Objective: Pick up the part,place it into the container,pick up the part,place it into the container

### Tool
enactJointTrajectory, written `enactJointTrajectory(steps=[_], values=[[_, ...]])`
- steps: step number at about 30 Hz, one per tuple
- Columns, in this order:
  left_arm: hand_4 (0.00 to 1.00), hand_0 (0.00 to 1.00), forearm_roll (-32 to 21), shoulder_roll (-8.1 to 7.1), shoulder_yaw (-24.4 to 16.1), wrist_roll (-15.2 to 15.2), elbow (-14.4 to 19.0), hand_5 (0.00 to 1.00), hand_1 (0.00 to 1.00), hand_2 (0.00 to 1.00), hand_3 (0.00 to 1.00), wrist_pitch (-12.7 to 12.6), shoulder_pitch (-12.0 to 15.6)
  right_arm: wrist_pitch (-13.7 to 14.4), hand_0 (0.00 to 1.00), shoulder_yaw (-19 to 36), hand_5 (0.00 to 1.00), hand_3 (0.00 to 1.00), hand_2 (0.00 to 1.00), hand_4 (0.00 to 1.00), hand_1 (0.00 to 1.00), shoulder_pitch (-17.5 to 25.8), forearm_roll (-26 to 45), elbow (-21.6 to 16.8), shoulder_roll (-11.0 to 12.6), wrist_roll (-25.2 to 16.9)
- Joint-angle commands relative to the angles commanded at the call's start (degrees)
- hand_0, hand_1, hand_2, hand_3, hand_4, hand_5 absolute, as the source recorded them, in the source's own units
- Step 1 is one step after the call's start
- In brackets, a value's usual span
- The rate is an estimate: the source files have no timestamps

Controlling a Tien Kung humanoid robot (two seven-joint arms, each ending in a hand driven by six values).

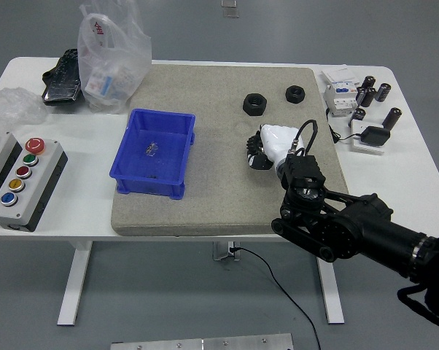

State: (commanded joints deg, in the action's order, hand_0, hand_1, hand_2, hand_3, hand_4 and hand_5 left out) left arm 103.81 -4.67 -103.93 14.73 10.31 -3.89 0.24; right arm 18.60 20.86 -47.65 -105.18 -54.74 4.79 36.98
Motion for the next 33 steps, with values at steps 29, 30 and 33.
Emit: enactJointTrajectory(steps=[29, 30, 33], values=[[0.888, 0.799, 0.0, -0.43, 0.3, 0.2, 0.0, 0.998, 0.672, 0.657, 0.803, -0.8, -0.3, 8.0, 0.669, -8.9, 0.302, 0.723, 0.74, 0.366, 0.744, -6.2, 12.5, -13.7, -4.2, -1.8], [0.888, 0.799, 0.1, -0.42, 0.3, 0.2, 0.0, 0.998, 0.672, 0.657, 0.803, -0.8, -0.3, 8.3, 0.669, -8.9, 0.302, 0.723, 0.74, 0.366, 0.744, -6.2, 12.6, -13.6, -4.2, -2.0], [0.886, 0.798, 0.1, -0.4, 0.3, 0.2, 0.0, 0.998, 0.672, 0.653, 0.801, -0.9, -0.3, 9.0, 0.68, -8.9, 0.299, 0.734, 0.749, 0.383, 0.749, -6.1, 13.3, -13.6, -4.2, -2.6]])
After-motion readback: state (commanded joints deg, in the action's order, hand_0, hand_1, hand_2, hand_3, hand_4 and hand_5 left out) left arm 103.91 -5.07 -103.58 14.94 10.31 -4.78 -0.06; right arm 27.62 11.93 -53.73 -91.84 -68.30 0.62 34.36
